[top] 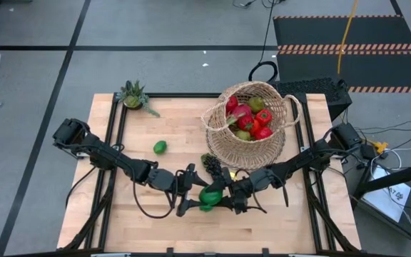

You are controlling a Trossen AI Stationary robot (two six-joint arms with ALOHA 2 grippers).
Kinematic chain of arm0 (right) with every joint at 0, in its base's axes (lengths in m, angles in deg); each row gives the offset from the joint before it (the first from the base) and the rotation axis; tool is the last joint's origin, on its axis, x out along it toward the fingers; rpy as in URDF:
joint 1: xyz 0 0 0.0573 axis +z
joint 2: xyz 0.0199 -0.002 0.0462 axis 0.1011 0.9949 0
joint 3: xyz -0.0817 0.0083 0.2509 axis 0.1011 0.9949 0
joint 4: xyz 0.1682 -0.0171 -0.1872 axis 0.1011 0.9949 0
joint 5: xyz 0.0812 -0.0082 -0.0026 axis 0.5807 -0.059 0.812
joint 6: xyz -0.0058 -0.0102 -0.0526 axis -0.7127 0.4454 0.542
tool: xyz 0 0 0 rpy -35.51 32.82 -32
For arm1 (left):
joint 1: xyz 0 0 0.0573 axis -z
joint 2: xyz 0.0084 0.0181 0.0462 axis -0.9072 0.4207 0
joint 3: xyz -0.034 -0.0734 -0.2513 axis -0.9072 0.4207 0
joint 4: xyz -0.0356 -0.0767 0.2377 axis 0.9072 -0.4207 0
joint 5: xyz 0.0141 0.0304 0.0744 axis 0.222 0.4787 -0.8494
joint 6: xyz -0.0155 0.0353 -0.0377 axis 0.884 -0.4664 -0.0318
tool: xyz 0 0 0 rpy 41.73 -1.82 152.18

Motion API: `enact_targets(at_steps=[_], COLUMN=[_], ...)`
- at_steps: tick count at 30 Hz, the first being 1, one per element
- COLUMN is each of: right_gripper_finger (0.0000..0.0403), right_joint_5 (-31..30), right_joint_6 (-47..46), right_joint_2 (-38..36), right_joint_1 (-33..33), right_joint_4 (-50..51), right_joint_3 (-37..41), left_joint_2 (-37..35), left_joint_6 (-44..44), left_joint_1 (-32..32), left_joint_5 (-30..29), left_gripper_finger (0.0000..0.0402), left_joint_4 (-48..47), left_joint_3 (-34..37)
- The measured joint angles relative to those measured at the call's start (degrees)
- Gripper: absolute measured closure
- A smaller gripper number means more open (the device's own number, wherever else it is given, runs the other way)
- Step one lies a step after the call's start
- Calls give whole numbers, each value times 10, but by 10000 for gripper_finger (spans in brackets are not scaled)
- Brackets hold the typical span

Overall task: Build produce basket
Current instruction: Put the green lime into the brown basket

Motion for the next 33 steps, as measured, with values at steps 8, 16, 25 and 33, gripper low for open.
enact_targets(at_steps=[8, 16, 25, 33], right_gripper_finger=[105, 104, 104, 104], right_joint_5=[-1, -9, -81, -140], right_joint_6=[-2, -28, -53, -79], right_joint_2=[0, -3, -41, -90], right_joint_1=[2, 23, 56, 64], right_joint_4=[6, 8, 47, 129], right_joint_3=[0, 1, 2, 1], left_joint_2=[0, -2, -51, -64], left_joint_6=[-1, -3, 10, 54], left_joint_1=[0, 7, 26, 50], left_joint_5=[-1, -24, -99, -171], left_gripper_finger=[86, 10, 31, 32], left_joint_4=[-3, 14, -55, -123], left_joint_3=[0, 0, -1, 0])
